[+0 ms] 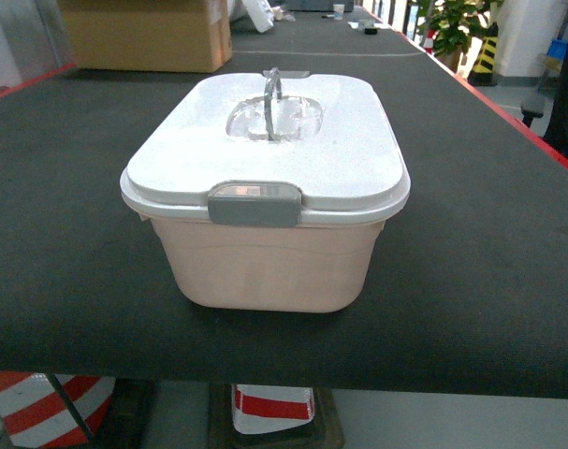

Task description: Pick capacitor and pack into box

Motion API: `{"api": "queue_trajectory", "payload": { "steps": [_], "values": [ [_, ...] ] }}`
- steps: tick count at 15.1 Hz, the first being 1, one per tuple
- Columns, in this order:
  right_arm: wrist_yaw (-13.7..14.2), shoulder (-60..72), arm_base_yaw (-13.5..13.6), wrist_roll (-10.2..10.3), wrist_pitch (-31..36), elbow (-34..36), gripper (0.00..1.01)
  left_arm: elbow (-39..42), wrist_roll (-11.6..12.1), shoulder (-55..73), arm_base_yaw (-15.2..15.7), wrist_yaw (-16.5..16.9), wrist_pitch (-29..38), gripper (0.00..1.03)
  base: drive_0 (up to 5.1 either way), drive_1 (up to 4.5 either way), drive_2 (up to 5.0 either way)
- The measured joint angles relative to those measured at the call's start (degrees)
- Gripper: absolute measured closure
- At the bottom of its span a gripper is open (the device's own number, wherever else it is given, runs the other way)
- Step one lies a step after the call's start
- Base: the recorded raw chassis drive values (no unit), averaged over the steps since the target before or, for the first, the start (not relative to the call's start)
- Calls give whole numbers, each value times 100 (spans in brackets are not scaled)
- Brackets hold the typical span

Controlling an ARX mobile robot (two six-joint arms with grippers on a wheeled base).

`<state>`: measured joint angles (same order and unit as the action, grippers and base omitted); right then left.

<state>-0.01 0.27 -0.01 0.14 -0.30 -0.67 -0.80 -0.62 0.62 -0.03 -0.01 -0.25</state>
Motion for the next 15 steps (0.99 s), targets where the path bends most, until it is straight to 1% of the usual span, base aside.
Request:
{"api": "queue_trajectory", "payload": {
  "steps": [15],
  "values": [
    [0, 0, 0, 0, 0, 0, 3, 0, -2, 0, 0, 0, 0, 5, 0, 0, 0]
  ]
}}
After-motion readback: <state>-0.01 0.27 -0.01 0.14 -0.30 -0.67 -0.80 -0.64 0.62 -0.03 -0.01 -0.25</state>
